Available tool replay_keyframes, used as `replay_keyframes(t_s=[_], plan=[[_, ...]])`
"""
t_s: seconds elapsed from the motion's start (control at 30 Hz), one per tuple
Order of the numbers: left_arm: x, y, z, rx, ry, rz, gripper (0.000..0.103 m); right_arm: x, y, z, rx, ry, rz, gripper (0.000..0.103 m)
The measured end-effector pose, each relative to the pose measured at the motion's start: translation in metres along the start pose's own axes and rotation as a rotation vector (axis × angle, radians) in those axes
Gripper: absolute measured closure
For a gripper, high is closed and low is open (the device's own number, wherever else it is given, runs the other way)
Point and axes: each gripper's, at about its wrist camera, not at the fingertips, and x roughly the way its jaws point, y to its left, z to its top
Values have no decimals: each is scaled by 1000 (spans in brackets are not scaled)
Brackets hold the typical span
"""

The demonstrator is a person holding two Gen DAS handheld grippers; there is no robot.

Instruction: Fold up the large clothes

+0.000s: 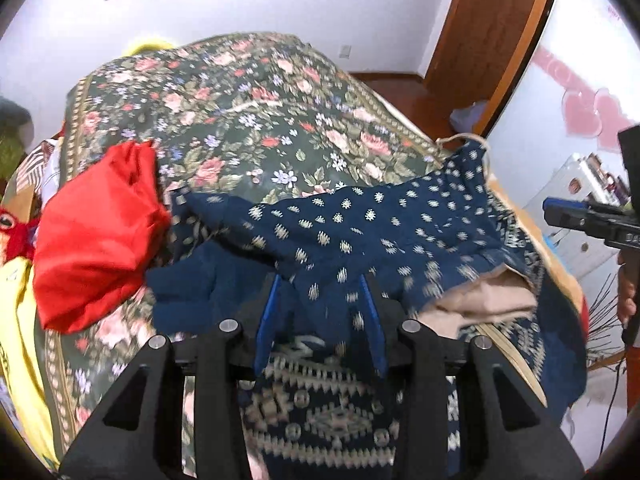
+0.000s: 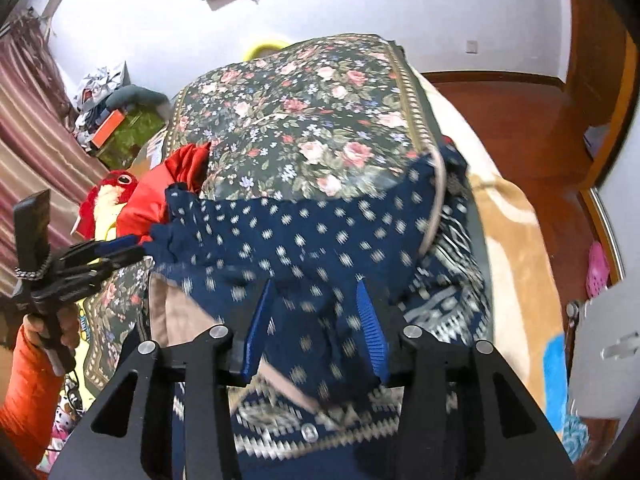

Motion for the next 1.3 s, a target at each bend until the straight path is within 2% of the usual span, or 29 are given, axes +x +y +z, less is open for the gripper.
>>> replay_keyframes(t_s=[0.2,0.37,0.63,0.73,0.93,1.07,1.13,1.3], plan=[[47,-12,15,34,83,-8,64,56,8,15,-15,114,12,62],[52,-17,11,6,98,-170,64,88,14,2,-45,218,36,62],[26,-45,-14,100,96,-266,64,59,21,-32,-121,243,118,62],[18,-58,-32,122,108,-300,64,50,26,-47,-157,258,110,62],[7,-84,-64,166,100,-272,64,30,36,-69,-203,258,81,62],[2,-94,-82,192,79,-204,63,25,30,-84,-181,262,52,62],[1,-94,-89,183,66,-171,58,26,25,-91,-154,264,50,61],[-10,-82,-94,109,41,-168,54,18,17,-95,-88,225,56,61]])
